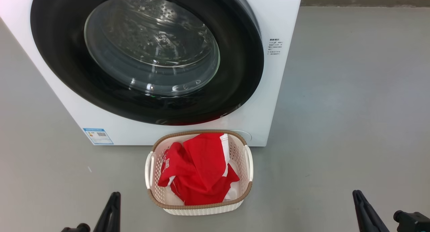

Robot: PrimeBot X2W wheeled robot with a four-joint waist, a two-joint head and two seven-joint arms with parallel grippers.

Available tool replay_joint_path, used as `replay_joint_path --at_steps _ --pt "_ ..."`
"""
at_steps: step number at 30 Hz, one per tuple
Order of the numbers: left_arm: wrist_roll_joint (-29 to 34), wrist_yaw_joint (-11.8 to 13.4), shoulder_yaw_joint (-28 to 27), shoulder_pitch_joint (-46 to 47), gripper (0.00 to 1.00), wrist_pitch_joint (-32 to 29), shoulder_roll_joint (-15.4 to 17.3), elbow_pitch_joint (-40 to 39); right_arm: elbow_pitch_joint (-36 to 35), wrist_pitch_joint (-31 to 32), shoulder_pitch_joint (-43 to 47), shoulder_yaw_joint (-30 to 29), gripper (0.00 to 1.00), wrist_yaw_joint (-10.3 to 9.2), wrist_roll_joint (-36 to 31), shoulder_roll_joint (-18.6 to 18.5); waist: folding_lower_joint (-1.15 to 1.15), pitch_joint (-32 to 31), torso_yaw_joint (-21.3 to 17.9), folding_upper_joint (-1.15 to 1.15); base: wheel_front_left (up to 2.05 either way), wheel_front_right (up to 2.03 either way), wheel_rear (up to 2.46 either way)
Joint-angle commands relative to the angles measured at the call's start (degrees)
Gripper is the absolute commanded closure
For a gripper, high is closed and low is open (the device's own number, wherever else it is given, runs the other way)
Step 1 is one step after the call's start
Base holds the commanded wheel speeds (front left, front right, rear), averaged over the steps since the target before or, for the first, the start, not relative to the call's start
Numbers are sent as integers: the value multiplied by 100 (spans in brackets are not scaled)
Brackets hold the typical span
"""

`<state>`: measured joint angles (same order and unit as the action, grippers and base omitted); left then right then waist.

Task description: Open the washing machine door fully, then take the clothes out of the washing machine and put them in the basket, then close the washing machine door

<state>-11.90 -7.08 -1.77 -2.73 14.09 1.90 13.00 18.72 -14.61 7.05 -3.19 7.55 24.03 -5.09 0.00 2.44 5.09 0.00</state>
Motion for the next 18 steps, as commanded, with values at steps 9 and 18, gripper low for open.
replay_joint_path --at_steps 9,18 --pt "-766 -4 -29 95 100 -161 58 -99 -147 184 -134 -59 100 -1 616 -50 1 -23 -46 0 0 0 0" --pt "-1363 -7 -42 163 100 -294 78 -78 -170 337 -233 -81 100 -1 1109 -28 0 -38 -83 0 0 0 0"
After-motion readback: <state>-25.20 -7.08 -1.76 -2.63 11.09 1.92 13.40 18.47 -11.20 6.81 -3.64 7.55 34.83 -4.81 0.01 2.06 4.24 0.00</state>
